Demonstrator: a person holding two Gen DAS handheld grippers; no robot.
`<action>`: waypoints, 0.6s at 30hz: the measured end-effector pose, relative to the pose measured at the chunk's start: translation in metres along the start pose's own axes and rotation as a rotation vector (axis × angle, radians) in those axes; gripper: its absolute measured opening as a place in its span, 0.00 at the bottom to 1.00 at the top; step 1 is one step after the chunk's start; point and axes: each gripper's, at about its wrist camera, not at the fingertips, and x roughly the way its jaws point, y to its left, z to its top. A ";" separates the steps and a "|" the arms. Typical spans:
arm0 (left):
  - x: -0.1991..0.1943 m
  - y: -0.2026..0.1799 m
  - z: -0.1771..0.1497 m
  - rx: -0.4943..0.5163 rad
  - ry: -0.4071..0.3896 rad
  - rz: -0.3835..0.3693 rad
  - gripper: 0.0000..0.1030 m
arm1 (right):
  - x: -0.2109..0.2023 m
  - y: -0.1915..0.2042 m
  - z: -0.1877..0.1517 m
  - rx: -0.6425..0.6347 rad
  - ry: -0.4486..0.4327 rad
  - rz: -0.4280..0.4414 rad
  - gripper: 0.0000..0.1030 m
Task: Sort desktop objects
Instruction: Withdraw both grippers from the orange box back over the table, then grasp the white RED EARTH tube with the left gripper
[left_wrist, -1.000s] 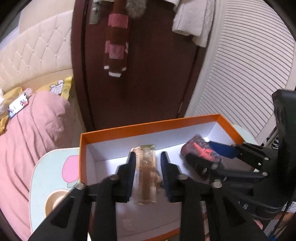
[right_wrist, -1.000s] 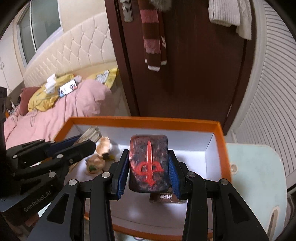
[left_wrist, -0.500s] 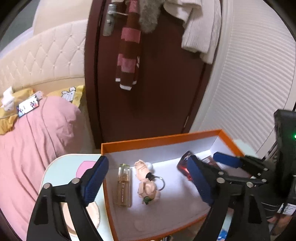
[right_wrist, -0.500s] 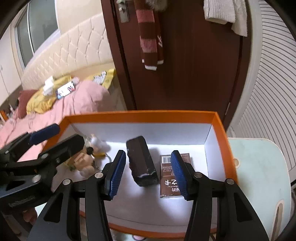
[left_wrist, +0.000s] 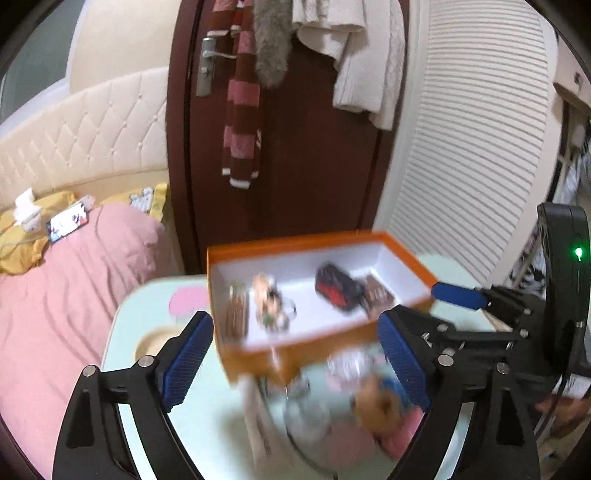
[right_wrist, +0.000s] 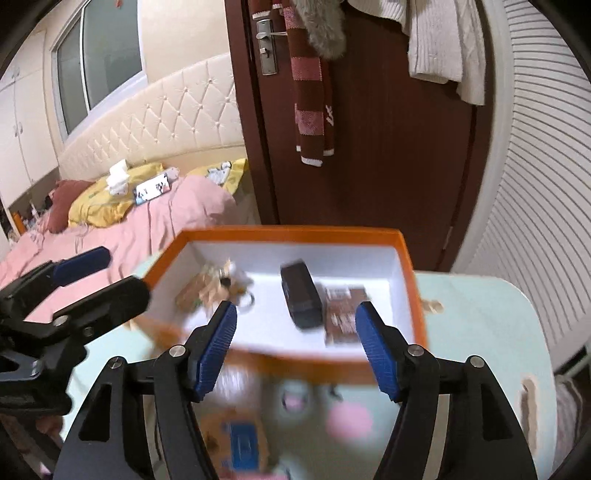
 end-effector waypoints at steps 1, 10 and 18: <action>-0.003 0.000 -0.011 -0.002 0.020 0.003 0.88 | -0.005 -0.001 -0.008 -0.002 0.013 -0.006 0.66; 0.004 0.013 -0.078 -0.103 0.178 0.101 0.88 | -0.019 -0.013 -0.078 0.023 0.197 -0.058 0.66; 0.014 0.016 -0.094 -0.079 0.207 0.205 0.99 | -0.012 -0.001 -0.089 -0.046 0.244 -0.079 0.94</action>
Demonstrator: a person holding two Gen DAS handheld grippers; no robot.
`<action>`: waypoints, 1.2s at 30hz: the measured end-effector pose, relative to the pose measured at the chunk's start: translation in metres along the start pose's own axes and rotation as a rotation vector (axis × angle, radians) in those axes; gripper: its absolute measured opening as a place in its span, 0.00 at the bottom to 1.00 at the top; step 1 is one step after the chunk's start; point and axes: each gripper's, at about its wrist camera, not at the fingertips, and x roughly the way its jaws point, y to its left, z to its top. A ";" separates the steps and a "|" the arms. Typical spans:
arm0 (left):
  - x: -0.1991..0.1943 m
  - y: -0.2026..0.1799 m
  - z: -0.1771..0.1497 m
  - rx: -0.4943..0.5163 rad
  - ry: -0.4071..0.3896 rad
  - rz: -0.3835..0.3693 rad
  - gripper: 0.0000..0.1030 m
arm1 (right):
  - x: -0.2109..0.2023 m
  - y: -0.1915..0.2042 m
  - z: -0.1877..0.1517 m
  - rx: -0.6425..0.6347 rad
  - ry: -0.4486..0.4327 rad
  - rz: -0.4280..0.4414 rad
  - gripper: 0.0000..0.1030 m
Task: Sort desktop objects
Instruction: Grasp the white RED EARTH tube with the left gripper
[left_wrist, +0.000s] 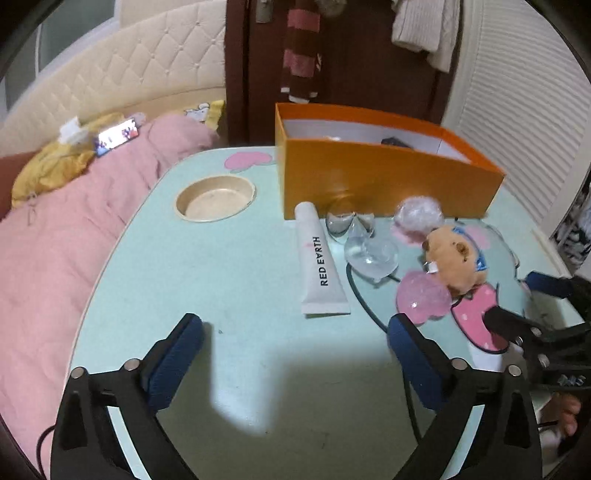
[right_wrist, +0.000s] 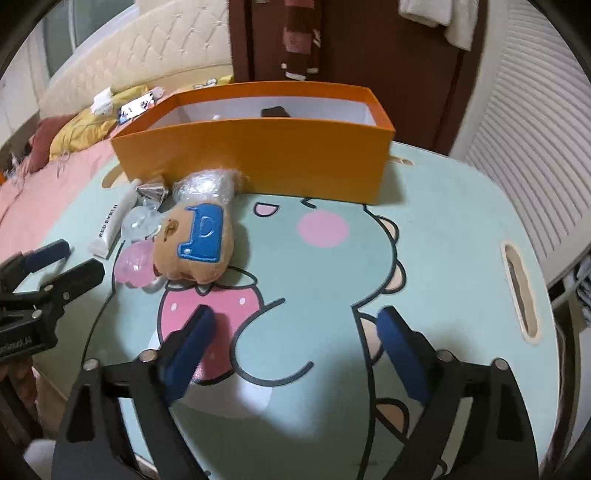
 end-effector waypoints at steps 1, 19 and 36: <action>0.001 -0.003 -0.001 0.019 0.001 0.010 0.99 | 0.001 0.001 -0.001 -0.004 -0.001 0.003 1.00; 0.000 -0.008 -0.006 0.039 -0.019 -0.005 0.99 | 0.007 0.009 -0.006 -0.016 -0.012 0.007 1.00; -0.006 -0.009 -0.002 -0.006 -0.040 -0.013 0.99 | 0.007 0.003 -0.007 -0.021 -0.019 0.016 1.00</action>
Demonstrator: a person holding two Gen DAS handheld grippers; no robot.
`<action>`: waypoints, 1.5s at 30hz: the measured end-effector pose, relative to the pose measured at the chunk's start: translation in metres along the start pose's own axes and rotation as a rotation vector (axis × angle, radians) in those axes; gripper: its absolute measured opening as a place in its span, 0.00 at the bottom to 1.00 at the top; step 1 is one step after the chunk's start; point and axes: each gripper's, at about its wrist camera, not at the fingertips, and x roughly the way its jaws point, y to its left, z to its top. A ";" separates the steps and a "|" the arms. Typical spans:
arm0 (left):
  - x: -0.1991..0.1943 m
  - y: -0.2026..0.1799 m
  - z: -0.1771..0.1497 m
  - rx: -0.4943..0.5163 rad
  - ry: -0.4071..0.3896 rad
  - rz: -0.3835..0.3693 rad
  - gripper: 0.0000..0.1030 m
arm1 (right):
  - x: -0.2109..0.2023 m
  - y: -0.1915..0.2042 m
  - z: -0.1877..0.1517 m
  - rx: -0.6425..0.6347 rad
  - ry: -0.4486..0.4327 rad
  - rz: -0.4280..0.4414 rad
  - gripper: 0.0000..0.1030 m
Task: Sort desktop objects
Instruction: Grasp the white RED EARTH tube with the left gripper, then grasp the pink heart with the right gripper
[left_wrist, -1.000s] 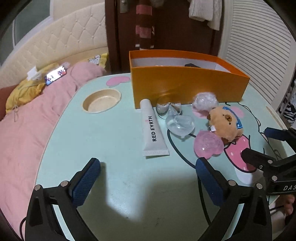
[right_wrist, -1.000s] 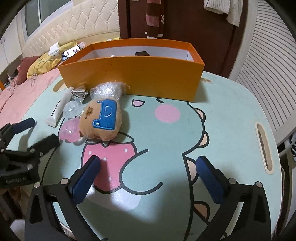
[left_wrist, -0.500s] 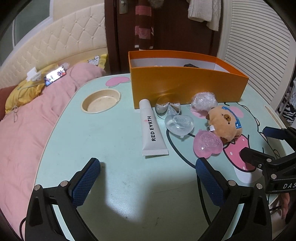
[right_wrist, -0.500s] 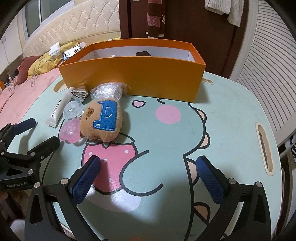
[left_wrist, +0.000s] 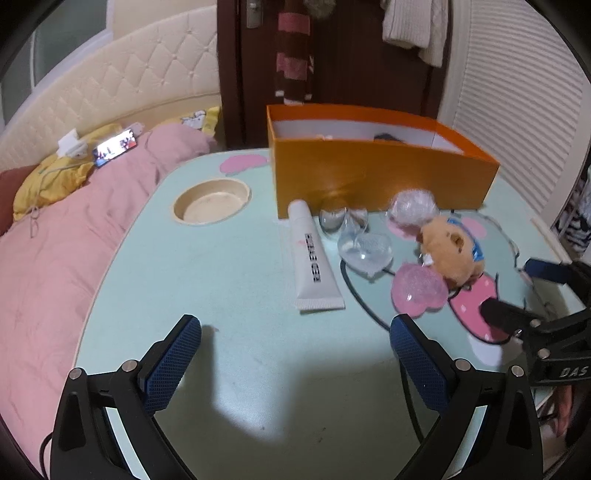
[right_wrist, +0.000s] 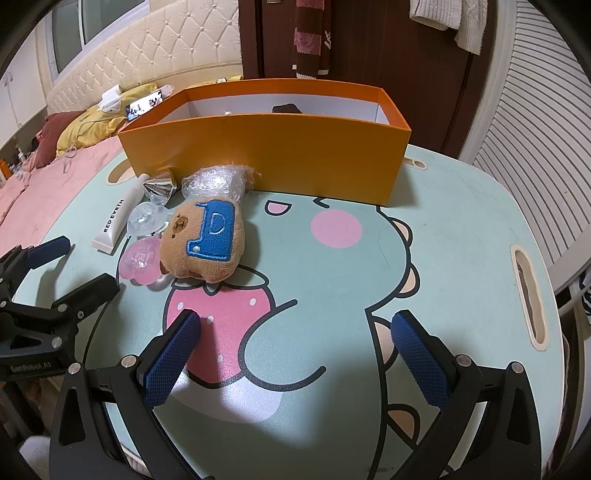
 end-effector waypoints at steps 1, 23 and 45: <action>-0.001 0.002 0.002 -0.006 -0.007 -0.012 0.99 | 0.000 0.000 0.000 -0.001 -0.002 0.001 1.00; 0.039 0.007 0.046 0.073 0.068 -0.004 0.20 | 0.001 -0.004 0.000 -0.009 -0.025 0.013 1.00; 0.012 0.019 0.008 0.019 -0.010 0.005 0.18 | -0.008 0.001 0.004 -0.011 -0.039 0.028 0.99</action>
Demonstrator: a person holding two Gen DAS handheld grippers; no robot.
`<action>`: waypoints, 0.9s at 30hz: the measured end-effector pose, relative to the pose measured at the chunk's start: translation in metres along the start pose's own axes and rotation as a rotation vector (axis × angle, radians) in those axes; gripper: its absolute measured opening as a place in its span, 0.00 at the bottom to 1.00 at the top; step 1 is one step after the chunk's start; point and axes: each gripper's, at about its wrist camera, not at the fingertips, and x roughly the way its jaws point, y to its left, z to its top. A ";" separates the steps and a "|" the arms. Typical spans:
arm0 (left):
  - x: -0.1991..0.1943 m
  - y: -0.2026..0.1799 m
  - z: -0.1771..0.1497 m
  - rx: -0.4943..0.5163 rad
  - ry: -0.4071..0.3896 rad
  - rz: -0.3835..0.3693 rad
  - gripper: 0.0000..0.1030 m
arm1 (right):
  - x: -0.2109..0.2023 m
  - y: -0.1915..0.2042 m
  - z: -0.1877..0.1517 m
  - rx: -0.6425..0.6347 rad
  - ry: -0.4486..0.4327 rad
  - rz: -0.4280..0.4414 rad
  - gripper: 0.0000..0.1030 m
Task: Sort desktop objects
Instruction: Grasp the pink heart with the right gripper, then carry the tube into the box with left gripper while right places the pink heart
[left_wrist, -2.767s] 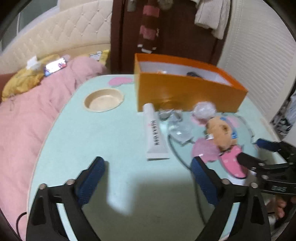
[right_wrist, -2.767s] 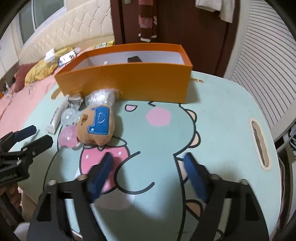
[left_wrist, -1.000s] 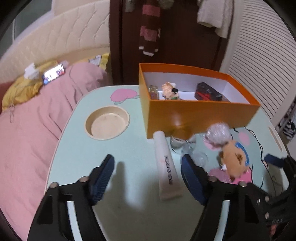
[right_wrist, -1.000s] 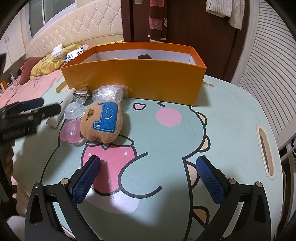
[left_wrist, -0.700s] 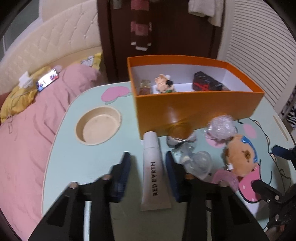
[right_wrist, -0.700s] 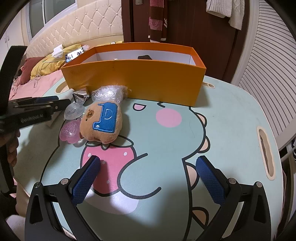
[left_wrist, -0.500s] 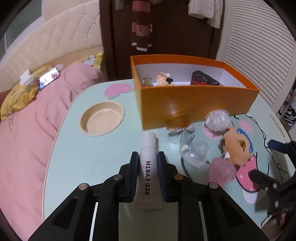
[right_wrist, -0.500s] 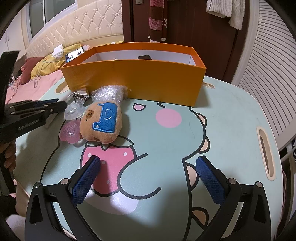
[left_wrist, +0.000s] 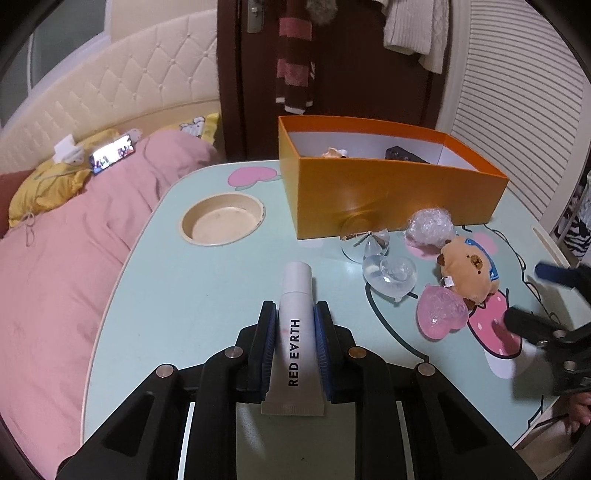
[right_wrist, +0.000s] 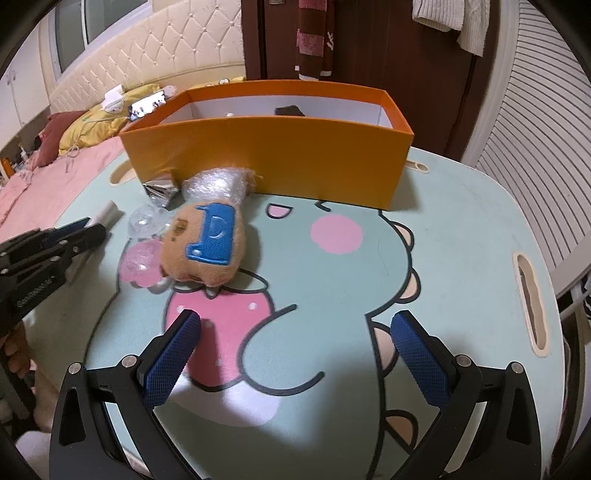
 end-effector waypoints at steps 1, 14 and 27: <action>0.000 -0.001 0.000 0.003 -0.001 0.004 0.18 | -0.007 0.005 0.001 -0.017 -0.037 0.006 0.99; -0.001 0.004 -0.002 -0.034 -0.009 -0.028 0.18 | 0.000 0.074 0.030 -0.251 -0.078 0.372 0.54; -0.001 0.005 -0.002 -0.037 -0.011 -0.031 0.18 | 0.022 0.085 0.019 -0.314 -0.023 0.236 0.38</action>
